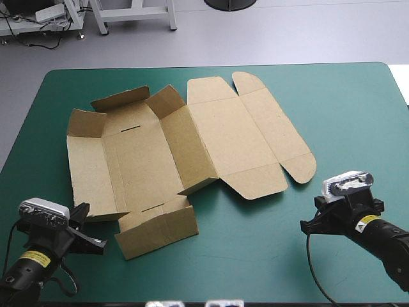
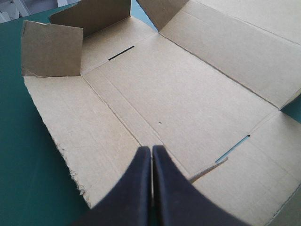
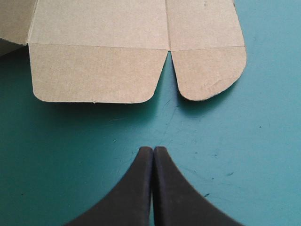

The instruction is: Fold the box

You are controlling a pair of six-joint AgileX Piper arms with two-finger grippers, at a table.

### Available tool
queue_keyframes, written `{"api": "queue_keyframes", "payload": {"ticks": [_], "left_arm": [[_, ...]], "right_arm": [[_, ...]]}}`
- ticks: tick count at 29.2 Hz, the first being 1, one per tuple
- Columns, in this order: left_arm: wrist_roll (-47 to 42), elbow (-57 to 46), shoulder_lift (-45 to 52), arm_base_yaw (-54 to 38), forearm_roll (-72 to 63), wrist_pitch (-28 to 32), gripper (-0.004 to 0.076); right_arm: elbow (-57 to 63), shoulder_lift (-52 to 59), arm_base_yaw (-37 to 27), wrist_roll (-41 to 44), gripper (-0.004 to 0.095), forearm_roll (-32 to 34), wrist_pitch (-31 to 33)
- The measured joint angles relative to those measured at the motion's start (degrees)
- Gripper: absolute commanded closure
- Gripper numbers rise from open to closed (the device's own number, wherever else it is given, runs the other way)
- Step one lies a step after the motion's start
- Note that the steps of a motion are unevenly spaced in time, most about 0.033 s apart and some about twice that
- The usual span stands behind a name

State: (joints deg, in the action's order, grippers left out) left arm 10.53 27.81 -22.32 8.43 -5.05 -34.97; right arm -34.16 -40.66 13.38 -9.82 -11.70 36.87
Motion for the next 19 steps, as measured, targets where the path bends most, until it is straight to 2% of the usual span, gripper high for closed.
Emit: {"api": "queue_keyframes", "payload": {"ticks": [14, 19], "left_arm": [[-0.4, 0.0, 0.0, 0.0, -0.6, 0.0, 0.0729], [-6.7, 1.1, -1.7, 0.0, -1.1, -2.9, 0.0729]], "right_arm": [[0.0, 0.0, 0.0, 0.0, 0.0933, -0.3, 0.8], [0.0, 0.0, 0.0, 0.0, 0.0933, -1.9, 0.8]]}}
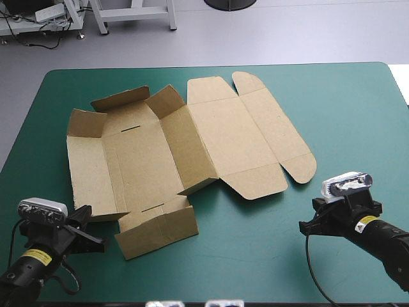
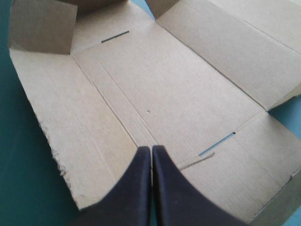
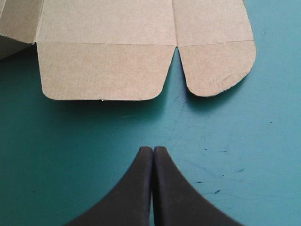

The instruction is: Fold the box

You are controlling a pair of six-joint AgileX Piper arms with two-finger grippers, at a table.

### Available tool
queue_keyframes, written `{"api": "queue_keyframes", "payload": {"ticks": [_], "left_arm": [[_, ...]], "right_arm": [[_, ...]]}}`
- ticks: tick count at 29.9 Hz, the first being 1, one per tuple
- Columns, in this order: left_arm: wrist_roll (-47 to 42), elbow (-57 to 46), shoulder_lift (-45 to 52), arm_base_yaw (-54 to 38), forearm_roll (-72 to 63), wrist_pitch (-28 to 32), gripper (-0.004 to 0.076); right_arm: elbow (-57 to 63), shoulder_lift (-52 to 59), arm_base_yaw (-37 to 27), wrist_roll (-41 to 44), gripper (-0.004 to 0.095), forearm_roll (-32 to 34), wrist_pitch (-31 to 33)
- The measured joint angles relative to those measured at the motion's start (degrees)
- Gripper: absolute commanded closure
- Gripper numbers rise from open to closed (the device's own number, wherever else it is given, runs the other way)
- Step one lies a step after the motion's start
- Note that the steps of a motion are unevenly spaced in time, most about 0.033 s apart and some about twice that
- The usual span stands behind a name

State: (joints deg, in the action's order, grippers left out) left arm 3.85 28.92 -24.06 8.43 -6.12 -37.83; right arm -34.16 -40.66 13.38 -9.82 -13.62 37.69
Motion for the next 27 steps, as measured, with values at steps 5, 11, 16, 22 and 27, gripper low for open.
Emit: {"api": "queue_keyframes", "payload": {"ticks": [5, 11, 16, 22, 27], "left_arm": [[-7.1, 7.3, -9.3, 0.0, 2.6, -6.6, 0.0729], [-10.4, 20.3, -23.2, 0.0, 3.4, -11.9, 0.0675], [-10.6, 27.1, -31.2, 0.0, 2.2, -13.8, 0.0490], [-10.6, 30.1, -34.9, -1.3, -3.1, -14.8, 0.0319], [-8.2, 30.2, -35.3, -7.9, -8.0, -16.5, 0.0303]], "right_arm": [[0.0, -0.5, 0.0, 0.0, 0.0933, -0.1, 0.0], [0.0, -3.1, 0.0, 0.0, 0.0933, -0.3, 0.5], [0.0, -4.2, 0.0, 0.0, 0.0933, -0.4, 1.3], [0.0, -4.4, 0.0, 0.0, 0.0933, -0.5, 1.5], [0.0, -4.5, 0.0, 0.0, 0.0933, -0.5, 1.5]]}}
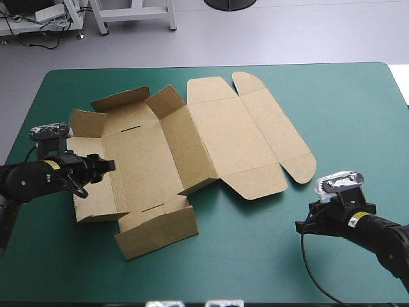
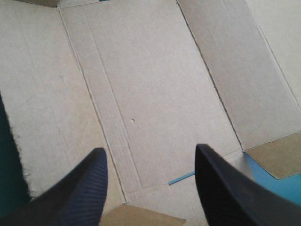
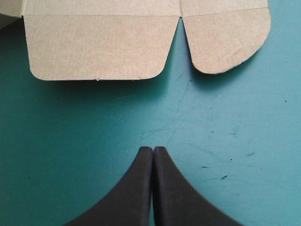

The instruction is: Fold the box

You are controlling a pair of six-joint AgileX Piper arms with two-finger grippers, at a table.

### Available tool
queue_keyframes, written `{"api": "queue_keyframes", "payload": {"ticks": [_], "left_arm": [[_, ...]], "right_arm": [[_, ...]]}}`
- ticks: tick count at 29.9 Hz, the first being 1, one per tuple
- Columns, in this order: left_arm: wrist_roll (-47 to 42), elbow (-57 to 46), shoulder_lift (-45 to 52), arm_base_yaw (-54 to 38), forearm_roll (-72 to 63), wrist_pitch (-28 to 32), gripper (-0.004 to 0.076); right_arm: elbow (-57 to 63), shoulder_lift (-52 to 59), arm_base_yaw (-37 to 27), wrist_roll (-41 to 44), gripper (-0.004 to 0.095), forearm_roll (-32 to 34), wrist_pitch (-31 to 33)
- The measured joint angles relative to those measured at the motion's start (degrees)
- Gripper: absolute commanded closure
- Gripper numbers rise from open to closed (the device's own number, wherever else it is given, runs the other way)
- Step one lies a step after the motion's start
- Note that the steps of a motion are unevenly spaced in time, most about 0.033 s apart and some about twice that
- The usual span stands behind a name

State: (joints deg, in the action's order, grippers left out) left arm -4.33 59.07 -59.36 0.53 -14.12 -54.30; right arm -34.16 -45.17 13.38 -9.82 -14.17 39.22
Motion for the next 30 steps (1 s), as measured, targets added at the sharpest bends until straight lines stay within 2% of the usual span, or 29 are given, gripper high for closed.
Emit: {"api": "queue_keyframes", "payload": {"ticks": [5, 7, 14, 22, 30], "left_arm": [[6.9, 0.1, -0.2, -11.2, -5.4, -4.6, 0.0303], [9.4, -0.3, -0.2, -14.9, -8.0, -4.7, 0.0294], [14.5, -0.5, -4.8, -17.9, -9.8, -9.9, 0.0169], [12.5, -0.7, -7.9, -20.5, -3.8, -9.1, 0.0169], [17.0, -4.4, -12.9, -25.6, -11.7, -8.1, 0.0169]], "right_arm": [[0.0, 0.0, 0.0, 0.0, 0.0933, 0.0, 0.0], [0.0, 0.0, 0.0, 0.0, 0.0933, -0.3, 0.0], [0.0, 0.0, 0.0, 0.0, 0.0933, -0.6, 0.0], [0.0, 0.0, 0.0, 0.0, 0.0933, -1.5, 0.0], [0.0, 0.0, 0.0, 0.0, 0.0933, -1.5, 0.0]]}}
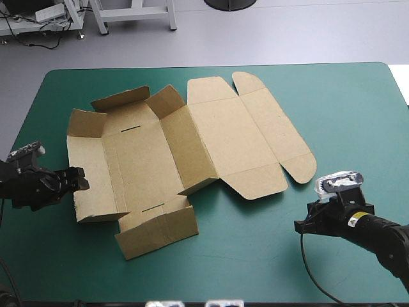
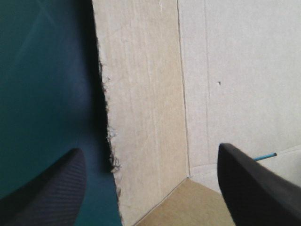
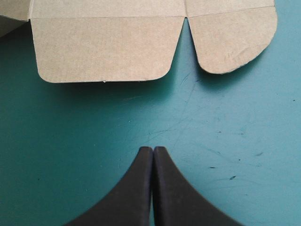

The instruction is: Fold the box

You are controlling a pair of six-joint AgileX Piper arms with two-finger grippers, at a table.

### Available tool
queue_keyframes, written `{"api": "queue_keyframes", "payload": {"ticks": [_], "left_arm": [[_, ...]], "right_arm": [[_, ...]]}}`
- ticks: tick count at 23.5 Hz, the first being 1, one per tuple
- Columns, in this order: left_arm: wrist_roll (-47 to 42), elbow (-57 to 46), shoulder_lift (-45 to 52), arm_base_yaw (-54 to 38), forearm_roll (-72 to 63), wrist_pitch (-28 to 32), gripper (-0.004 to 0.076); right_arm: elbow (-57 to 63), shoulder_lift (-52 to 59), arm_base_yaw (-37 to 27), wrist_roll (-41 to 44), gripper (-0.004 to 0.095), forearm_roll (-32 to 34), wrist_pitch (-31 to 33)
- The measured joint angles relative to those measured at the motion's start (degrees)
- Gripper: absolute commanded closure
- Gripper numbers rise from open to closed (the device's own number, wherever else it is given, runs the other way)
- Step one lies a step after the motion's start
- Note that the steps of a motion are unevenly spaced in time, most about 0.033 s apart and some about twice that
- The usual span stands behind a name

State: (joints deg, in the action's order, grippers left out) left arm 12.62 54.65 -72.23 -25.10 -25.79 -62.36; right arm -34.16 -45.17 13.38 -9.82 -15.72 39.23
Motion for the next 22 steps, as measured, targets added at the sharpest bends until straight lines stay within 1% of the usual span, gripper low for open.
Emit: {"api": "queue_keyframes", "payload": {"ticks": [3, 6, 9, 12, 13, 16, 18, 22], "left_arm": [[2.8, -1.7, -1.6, -2.3, -3.7, 1.0, 0.0169], [7.7, -2.5, -3.9, -4.3, -7.8, 1.5, 0.0169], [9.7, -2.5, -5.7, -4.5, -8.3, 1.7, 0.0170], [12.2, -2.5, -9.9, -6.5, -9.6, 1.7, 0.0171], [13.1, -2.5, -10.7, -6.9, -10.3, 1.4, 0.0171], [20.5, -2.5, -13.4, -7.2, -16.5, -0.6, 0.0174], [23.2, -2.5, -14.5, -7.2, -18.9, -1.4, 0.0174], [25.4, -2.5, -16.7, -7.2, -19.9, -1.9, 0.0174]], "right_arm": [[0.0, 0.0, 0.0, 0.0, 0.0933, 0.0, 0.0], [0.0, 0.0, 0.0, 0.0, 0.0933, -0.1, 0.0], [0.0, 0.0, 0.0, 0.0, 0.0933, -0.1, 0.1], [0.0, 0.0, 0.0, -0.1, 0.0933, -0.1, 0.2], [0.0, 0.0, 0.0, -0.2, 0.0933, -0.1, 0.2], [0.0, 0.0, 0.0, -0.2, 0.0933, -0.1, 0.2], [0.0, 0.0, 0.0, -0.2, 0.0933, -0.1, 0.2], [0.0, 0.0, 0.0, -0.2, 0.0933, -0.1, 0.2]]}}
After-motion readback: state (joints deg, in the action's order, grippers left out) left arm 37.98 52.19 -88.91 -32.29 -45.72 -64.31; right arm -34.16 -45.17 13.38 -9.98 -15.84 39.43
